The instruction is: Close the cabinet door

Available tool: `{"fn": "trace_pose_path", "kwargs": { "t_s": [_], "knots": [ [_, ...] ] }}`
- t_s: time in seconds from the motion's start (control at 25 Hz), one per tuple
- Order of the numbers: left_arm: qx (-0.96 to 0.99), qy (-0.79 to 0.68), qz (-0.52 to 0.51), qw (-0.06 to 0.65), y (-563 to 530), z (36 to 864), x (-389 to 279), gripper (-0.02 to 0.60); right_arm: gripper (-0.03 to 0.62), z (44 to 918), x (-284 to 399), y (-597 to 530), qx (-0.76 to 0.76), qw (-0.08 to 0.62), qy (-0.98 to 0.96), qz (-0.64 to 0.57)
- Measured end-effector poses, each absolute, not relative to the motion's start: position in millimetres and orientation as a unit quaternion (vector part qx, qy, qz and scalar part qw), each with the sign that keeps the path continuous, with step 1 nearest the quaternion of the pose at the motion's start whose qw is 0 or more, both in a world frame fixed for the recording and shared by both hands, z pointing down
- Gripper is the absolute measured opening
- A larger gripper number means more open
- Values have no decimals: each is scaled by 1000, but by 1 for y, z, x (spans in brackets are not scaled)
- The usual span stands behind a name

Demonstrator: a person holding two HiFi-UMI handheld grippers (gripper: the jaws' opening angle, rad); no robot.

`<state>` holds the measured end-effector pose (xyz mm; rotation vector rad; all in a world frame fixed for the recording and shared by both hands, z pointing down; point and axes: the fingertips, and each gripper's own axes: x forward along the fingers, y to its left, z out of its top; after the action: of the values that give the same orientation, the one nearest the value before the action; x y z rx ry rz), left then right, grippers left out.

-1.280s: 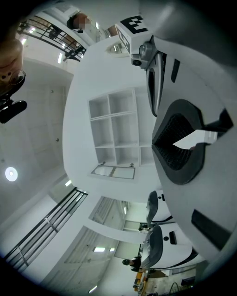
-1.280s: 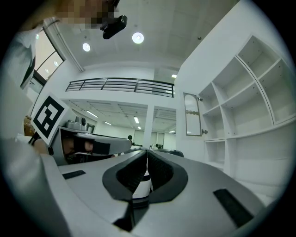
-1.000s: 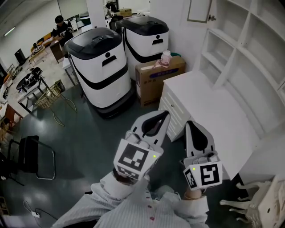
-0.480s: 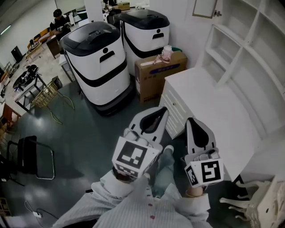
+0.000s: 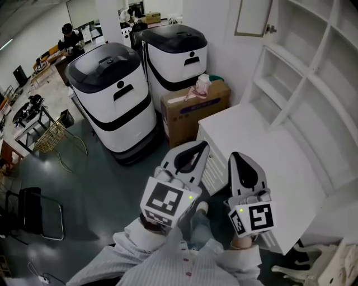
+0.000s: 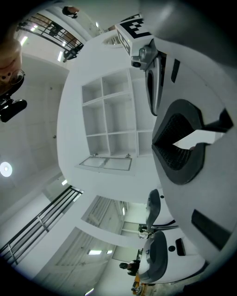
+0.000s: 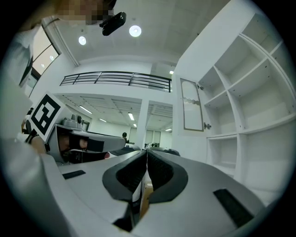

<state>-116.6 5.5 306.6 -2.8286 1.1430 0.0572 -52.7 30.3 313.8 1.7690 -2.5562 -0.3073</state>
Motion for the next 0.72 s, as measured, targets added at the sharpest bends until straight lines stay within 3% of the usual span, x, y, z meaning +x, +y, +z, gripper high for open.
{"fn": "trace_pose_path", "kwargs": {
  "t_s": [0.72],
  "knots": [
    [-918,391,31,61,-206,262,-1,9,14,275,66,-181,553,8,-825,-115]
  ]
}}
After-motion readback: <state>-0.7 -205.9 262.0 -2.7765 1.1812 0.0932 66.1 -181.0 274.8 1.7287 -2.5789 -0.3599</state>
